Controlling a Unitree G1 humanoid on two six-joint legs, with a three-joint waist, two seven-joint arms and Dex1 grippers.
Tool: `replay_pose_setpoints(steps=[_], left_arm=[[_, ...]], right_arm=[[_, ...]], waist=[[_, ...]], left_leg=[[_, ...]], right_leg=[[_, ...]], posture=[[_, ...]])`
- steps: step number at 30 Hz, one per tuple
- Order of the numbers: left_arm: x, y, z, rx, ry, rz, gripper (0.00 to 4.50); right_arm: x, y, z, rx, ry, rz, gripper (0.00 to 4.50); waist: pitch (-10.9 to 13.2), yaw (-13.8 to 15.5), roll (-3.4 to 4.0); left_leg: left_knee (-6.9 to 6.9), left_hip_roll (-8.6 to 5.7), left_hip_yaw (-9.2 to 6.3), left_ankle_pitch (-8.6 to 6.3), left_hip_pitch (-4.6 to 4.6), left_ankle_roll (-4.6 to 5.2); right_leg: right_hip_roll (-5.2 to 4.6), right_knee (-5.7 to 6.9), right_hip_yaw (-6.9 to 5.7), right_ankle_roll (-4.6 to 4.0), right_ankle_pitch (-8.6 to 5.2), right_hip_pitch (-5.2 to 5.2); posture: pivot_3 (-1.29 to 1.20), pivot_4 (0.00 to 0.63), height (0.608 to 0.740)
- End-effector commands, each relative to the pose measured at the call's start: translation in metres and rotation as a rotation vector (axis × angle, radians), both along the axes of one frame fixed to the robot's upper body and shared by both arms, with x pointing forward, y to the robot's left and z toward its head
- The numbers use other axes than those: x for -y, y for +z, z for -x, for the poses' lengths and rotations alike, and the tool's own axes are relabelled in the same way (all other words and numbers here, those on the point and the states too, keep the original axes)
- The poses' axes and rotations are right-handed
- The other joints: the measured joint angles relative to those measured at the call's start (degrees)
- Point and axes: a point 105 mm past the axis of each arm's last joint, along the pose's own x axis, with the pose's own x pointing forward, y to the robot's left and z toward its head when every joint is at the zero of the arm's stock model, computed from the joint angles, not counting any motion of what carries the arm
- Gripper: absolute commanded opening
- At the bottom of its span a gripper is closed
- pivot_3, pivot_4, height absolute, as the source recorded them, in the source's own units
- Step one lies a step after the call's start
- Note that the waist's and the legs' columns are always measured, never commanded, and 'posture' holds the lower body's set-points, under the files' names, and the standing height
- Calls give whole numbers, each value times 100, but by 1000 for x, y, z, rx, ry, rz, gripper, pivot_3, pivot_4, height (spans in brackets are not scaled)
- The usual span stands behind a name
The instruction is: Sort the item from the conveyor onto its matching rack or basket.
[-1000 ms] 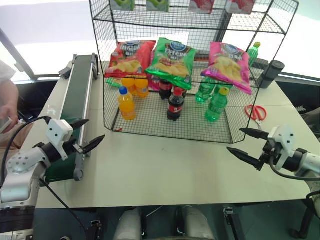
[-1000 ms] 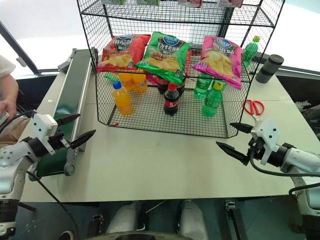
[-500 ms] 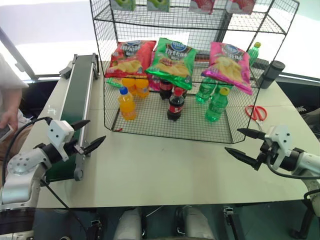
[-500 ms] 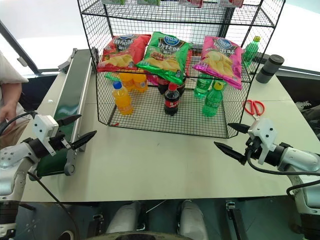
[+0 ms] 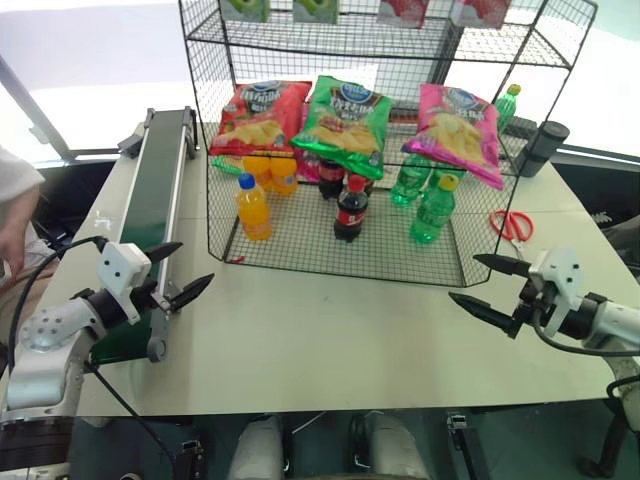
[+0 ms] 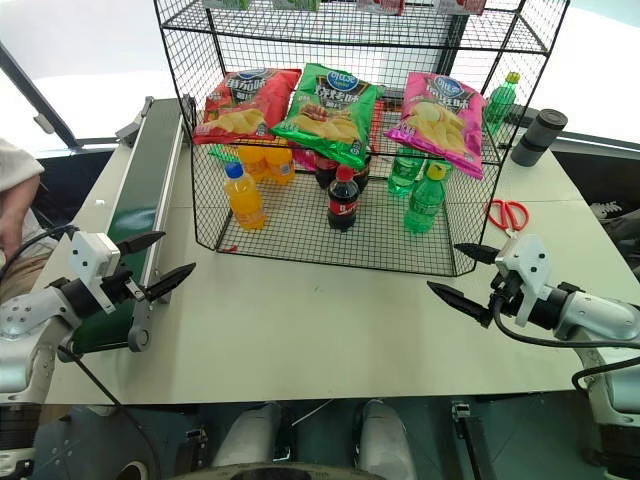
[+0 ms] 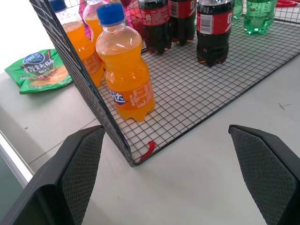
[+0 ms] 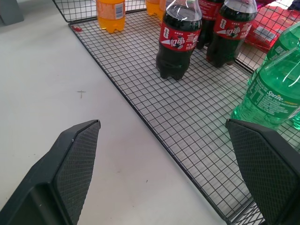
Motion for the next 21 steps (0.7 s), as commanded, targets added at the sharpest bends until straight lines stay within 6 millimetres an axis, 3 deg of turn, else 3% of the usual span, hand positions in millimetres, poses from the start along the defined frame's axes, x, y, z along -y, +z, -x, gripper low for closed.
replay_pose_setpoints(steps=[1,21], left_arm=[[5,7,1,32,-16,-1,4500],[9,5,1,36,-12,19,4500]], right_arm=[[-1,9,-2,44,11,18,4465],[-11,19,-7,63,25,27,4465]], waist=[[0,-1,0],[0,2,-1]], left_leg=[[0,0,0,0,0,0],[2,0,0,0,1,0]], right_leg=[[0,0,0,0,0,0],[0,1,0,0,0,3]], posture=[[0,150,740],[0,150,740]])
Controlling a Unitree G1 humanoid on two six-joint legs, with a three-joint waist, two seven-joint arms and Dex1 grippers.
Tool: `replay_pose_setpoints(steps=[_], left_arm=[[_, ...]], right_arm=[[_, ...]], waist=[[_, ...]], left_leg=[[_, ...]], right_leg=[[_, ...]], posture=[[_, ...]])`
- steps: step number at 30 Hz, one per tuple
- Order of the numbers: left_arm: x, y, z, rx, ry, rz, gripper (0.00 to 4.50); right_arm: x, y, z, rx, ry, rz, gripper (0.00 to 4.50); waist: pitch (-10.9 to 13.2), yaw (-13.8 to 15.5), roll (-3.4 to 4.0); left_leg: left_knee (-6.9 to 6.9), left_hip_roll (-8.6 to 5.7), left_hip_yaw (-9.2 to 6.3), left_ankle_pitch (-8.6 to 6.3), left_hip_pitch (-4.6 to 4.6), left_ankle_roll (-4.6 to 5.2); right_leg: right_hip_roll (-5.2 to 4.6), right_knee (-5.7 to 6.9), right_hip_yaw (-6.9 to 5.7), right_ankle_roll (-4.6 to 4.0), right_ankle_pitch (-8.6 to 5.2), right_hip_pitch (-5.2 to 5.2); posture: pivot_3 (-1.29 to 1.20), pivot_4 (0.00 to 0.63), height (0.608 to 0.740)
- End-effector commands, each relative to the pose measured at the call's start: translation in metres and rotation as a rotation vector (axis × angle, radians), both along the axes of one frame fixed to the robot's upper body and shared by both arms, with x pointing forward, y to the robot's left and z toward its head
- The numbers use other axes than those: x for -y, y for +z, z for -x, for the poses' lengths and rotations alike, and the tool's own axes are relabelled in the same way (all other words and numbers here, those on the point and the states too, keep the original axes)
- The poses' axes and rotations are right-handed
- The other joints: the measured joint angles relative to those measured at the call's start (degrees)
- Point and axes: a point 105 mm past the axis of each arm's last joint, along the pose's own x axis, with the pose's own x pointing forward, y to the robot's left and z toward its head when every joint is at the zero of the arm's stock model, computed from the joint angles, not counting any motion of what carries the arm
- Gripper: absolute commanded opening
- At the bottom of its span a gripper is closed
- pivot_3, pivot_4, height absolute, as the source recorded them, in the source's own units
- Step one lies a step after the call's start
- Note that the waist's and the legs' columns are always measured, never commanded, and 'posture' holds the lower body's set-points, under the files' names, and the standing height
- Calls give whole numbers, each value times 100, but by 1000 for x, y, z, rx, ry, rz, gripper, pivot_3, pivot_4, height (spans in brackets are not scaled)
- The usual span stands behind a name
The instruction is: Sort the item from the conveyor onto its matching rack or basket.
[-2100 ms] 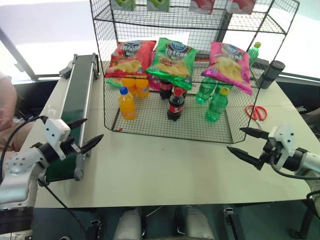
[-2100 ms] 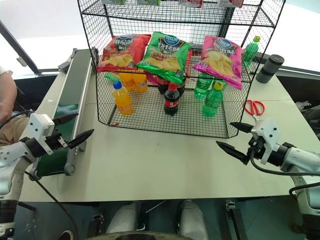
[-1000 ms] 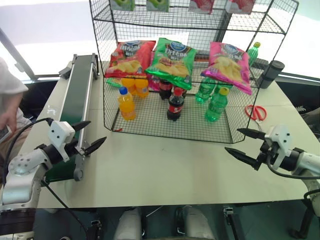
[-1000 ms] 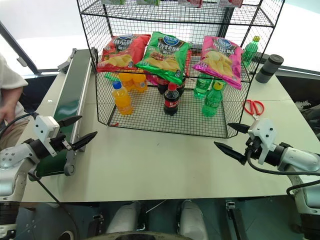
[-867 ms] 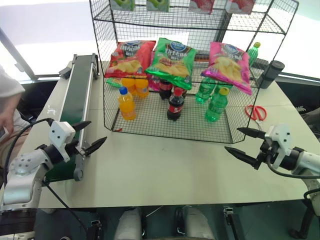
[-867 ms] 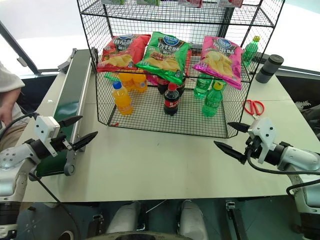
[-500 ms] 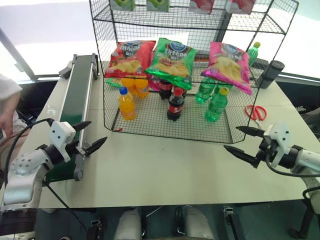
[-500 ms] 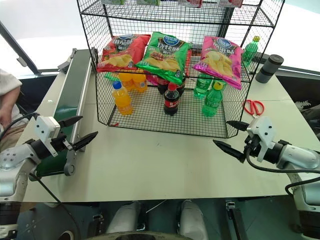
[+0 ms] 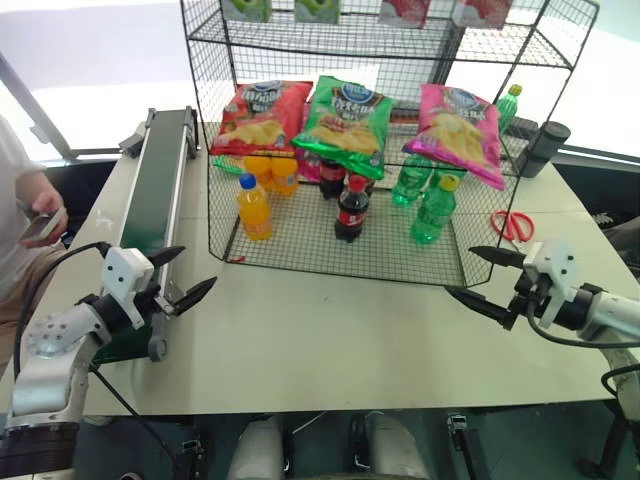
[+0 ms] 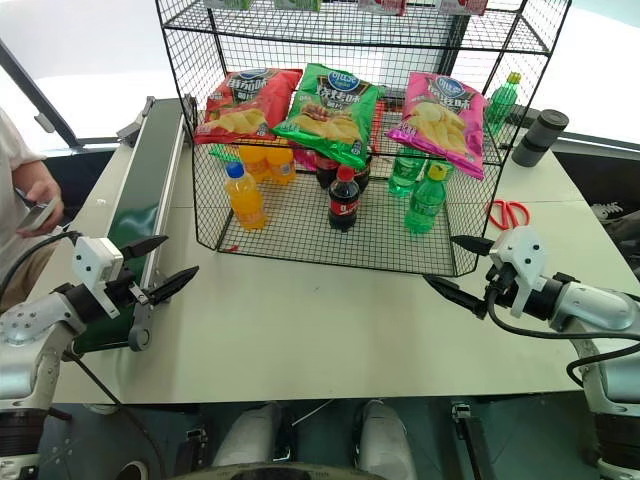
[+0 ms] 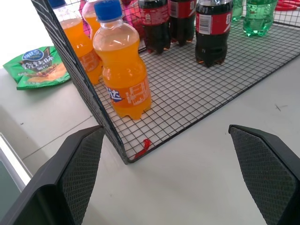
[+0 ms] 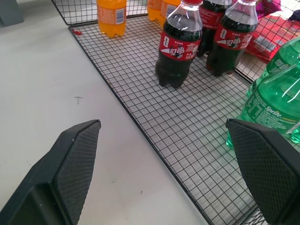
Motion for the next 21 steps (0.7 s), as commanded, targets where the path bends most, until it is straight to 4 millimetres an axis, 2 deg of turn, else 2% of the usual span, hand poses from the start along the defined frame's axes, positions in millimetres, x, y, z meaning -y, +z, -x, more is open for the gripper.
replay_pose_setpoints(steps=[1,11,21], left_arm=[[5,10,-2,39,-20,-7,4500],[8,9,-5,40,-31,-6,4500],[7,9,-4,39,-25,-6,4500]], right_arm=[[-7,14,0,48,19,14,4465],[-10,18,-2,54,14,25,4465],[-9,13,-3,50,23,32,4465]], waist=[[0,-2,0],[0,-5,0],[0,-4,0]], left_leg=[[0,0,0,0,0,0],[0,0,0,0,0,0],[0,0,0,0,0,0]], right_leg=[[0,0,0,0,0,0],[1,0,0,0,0,-1],[1,0,0,0,0,0]], posture=[[0,150,740],[0,150,740],[0,150,740]])
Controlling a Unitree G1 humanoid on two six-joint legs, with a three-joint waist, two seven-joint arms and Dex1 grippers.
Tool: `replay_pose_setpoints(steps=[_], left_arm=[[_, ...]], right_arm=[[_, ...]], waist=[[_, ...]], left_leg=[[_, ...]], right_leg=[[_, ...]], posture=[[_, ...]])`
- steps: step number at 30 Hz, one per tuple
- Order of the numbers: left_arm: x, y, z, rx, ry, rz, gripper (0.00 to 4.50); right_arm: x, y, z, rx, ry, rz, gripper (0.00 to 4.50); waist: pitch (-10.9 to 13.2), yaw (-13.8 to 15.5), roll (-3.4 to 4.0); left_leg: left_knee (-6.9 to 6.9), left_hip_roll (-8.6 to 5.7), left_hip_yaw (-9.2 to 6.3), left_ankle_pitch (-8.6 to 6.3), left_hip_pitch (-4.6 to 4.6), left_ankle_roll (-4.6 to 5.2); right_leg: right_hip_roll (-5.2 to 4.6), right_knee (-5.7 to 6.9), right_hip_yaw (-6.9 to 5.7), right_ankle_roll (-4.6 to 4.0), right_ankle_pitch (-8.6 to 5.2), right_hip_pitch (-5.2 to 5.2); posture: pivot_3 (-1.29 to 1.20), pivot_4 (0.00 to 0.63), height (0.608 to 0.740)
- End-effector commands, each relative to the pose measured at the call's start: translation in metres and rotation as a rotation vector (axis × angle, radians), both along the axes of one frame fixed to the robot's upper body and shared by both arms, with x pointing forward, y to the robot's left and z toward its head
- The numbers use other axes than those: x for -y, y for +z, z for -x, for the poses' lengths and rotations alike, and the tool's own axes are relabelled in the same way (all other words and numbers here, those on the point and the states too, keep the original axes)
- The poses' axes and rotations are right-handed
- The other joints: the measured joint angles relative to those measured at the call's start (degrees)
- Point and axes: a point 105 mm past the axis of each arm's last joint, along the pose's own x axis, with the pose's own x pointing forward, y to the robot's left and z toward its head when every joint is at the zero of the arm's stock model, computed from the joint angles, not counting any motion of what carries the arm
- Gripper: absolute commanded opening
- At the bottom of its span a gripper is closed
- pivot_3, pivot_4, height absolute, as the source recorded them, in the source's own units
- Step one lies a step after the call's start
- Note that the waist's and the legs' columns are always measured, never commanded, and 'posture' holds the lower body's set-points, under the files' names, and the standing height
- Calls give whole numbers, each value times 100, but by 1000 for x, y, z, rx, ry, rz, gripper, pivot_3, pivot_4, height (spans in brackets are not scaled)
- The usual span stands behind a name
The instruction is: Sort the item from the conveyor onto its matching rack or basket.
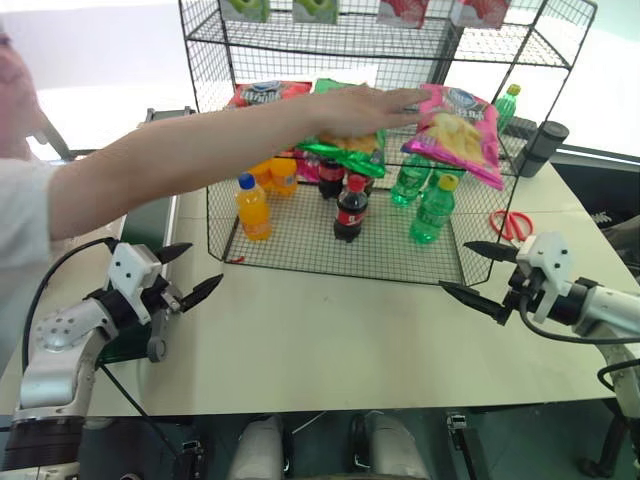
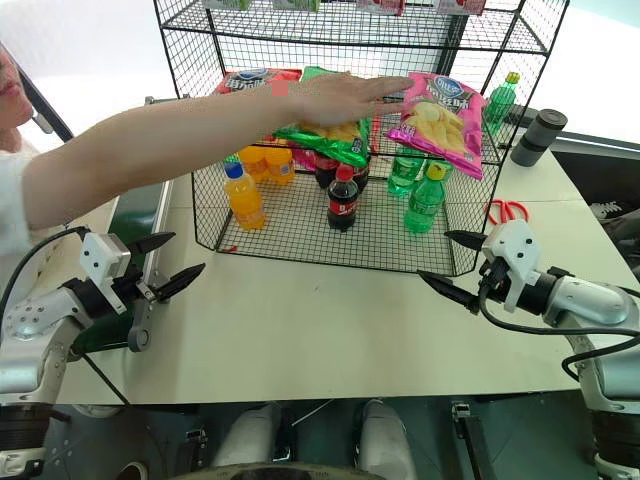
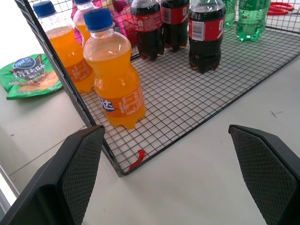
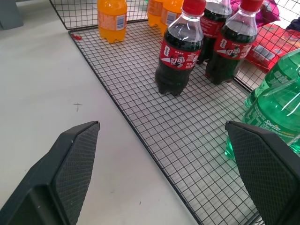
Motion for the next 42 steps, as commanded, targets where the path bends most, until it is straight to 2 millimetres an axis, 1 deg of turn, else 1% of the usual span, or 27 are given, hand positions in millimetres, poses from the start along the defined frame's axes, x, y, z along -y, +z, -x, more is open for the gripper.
replay_pose_setpoints(steps=[1,11,17,29,34,42], left_arm=[[-1,6,1,30,4,-6,4500],[1,6,4,32,-1,9,4500],[-1,5,3,32,13,1,4500],[0,4,3,27,15,-6,4500],[-1,4,4,24,23,-8,4500],[-3,1,3,8,61,-15,4500]], right_arm=[[1,6,-1,35,12,13,4465],[10,-5,-1,30,17,20,4465],[11,-8,-3,34,24,28,4465],[11,-8,-7,42,37,32,4465],[5,-3,-9,50,50,33,4465],[1,-3,-10,50,61,37,4465]], waist=[[0,0,0],[0,-1,0],[0,-2,0],[0,-2,0],[0,-4,0],[0,-2,0]], left_leg=[[0,0,0,0,0,0],[0,0,0,0,1,0],[0,0,0,1,2,-1],[1,0,0,1,3,-1],[1,0,1,1,3,-1],[2,0,0,1,3,-2]], right_leg=[[0,0,0,0,0,0],[0,1,0,0,0,1],[1,2,0,0,0,1],[1,2,0,0,0,2],[0,2,0,0,0,2],[0,2,0,0,1,2]], posture=[[0,150,740],[0,150,740],[0,150,740],[0,150,740],[0,150,740],[0,150,740]])
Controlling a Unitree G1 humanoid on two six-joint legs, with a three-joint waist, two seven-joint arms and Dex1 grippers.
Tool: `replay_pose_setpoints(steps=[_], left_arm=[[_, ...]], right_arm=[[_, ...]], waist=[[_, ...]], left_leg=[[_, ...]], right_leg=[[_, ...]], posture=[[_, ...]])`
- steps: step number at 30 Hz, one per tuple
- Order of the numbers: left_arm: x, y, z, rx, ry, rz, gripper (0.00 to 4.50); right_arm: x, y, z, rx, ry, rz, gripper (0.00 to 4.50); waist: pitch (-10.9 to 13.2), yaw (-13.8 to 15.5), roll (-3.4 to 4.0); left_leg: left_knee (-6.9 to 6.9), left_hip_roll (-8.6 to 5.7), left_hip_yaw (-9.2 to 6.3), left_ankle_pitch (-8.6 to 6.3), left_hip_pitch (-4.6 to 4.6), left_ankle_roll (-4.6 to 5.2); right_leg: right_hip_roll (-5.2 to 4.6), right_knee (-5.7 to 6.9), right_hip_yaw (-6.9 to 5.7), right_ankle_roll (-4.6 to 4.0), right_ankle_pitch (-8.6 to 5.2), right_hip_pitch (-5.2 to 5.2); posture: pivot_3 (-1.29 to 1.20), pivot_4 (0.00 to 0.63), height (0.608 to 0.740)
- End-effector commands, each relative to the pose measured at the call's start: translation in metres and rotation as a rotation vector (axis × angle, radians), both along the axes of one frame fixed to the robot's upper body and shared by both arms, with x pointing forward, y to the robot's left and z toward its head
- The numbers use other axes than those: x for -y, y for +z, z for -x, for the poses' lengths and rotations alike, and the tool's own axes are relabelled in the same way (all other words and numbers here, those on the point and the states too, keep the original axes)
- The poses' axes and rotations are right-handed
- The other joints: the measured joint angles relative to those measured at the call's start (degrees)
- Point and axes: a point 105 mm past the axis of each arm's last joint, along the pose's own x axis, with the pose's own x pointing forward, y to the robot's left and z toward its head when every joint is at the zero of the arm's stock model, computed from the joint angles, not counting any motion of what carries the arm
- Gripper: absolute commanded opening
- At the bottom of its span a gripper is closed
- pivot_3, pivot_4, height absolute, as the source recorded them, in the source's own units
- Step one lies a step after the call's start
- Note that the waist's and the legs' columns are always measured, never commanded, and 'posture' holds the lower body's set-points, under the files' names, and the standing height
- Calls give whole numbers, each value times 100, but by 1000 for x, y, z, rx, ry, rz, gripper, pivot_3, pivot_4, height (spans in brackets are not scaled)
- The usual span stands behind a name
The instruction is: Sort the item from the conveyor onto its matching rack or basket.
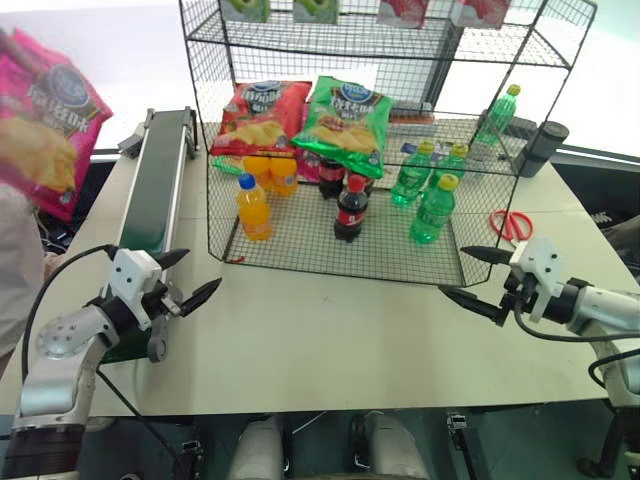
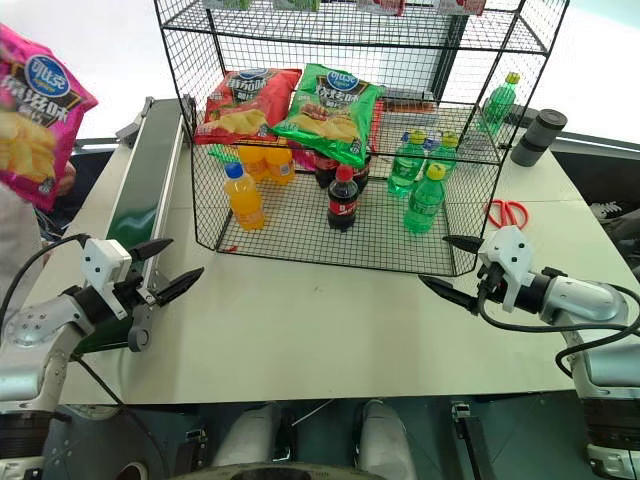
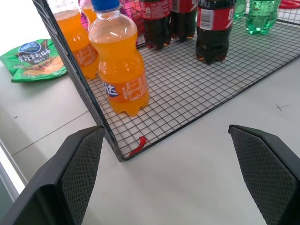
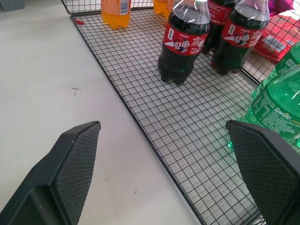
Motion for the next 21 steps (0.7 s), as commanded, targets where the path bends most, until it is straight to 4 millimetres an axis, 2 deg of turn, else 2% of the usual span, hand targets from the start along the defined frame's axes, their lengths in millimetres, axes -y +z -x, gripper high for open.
replay_pose_setpoints(steps=[1,9,21], left_arm=[[1,10,1,43,3,-22,4500],[0,3,4,-17,-3,-14,4500],[-6,4,9,-32,10,6,4500]], right_arm=[[-6,13,-1,53,29,10,4465],[-10,13,-3,54,41,20,4465],[-14,13,-4,50,53,17,4465]], waist=[[0,0,0],[0,-1,0],[0,-2,0]], left_leg=[[0,0,0,0,0,0],[0,0,0,0,0,0],[0,0,0,0,0,0]], right_leg=[[0,0,0,0,0,0],[0,0,0,0,0,-1],[0,0,0,0,0,-1]], posture=[[0,150,740],[0,150,740],[0,150,740]])
